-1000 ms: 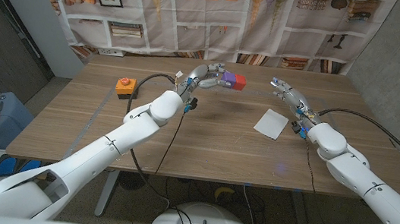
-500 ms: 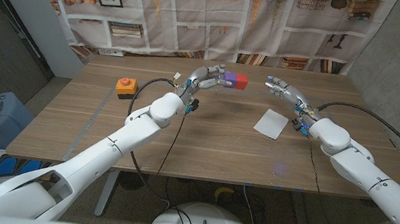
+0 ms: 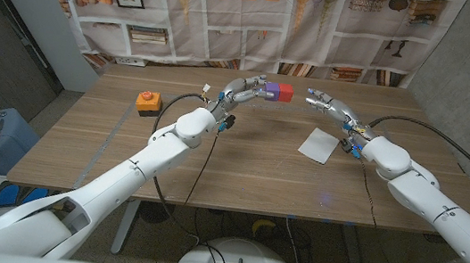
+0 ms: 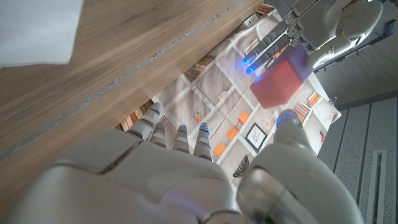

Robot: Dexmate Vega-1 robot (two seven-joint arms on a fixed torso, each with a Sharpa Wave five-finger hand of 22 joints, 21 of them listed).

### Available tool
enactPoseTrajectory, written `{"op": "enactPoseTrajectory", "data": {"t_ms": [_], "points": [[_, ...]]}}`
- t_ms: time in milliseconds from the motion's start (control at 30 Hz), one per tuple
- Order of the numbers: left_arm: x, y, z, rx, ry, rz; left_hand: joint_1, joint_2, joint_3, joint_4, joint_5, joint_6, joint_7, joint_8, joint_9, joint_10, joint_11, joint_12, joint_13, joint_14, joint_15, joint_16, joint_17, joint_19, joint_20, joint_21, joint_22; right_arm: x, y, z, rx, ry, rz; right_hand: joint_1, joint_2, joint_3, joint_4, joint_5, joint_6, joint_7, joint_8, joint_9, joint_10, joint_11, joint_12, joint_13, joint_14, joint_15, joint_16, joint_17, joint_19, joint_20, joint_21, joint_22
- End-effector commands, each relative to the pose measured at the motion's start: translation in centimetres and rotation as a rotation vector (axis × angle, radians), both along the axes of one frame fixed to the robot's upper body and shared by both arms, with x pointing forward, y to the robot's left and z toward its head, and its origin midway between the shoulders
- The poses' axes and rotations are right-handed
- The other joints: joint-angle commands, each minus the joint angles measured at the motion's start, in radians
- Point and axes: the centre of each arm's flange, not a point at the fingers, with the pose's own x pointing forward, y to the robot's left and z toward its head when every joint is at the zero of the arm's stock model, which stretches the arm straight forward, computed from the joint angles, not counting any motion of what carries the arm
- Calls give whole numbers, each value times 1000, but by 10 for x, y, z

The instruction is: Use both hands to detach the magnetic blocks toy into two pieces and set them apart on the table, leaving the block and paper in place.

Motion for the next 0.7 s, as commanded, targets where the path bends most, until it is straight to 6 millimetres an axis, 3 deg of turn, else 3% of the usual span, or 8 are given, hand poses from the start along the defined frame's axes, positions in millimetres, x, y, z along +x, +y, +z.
{"op": "enactPoseTrajectory", "data": {"t_ms": [33, 700], "points": [[3, 1, 0, -29, 42, -56, 5, 38, -2, 0, 7, 228, 10, 71, 4, 0, -1, 1, 3, 0, -64, -2, 6, -7, -54, -5, 5, 1, 7, 6, -40, -6, 50, 6, 14, 4, 0, 5, -15, -2, -3, 2, -20, 9, -3, 6, -15, 8, 2, 4, -8, 1, 2, 5], [9, -9, -6, 5, 90, -110, 0, 46, -8, 0, 7, 232, 13, 73, 7, 4, 1, 5, 3, 0, -62, -1, 6, -10, -52, -4, 5, -2, 19, 6, -34, -8, 112, 65, 43, 34, -8, -6, 1, 19, 12, 6, -38, 35, 6, 7, -21, 24, 10, 9, -18, 13, 7, 5]]}}
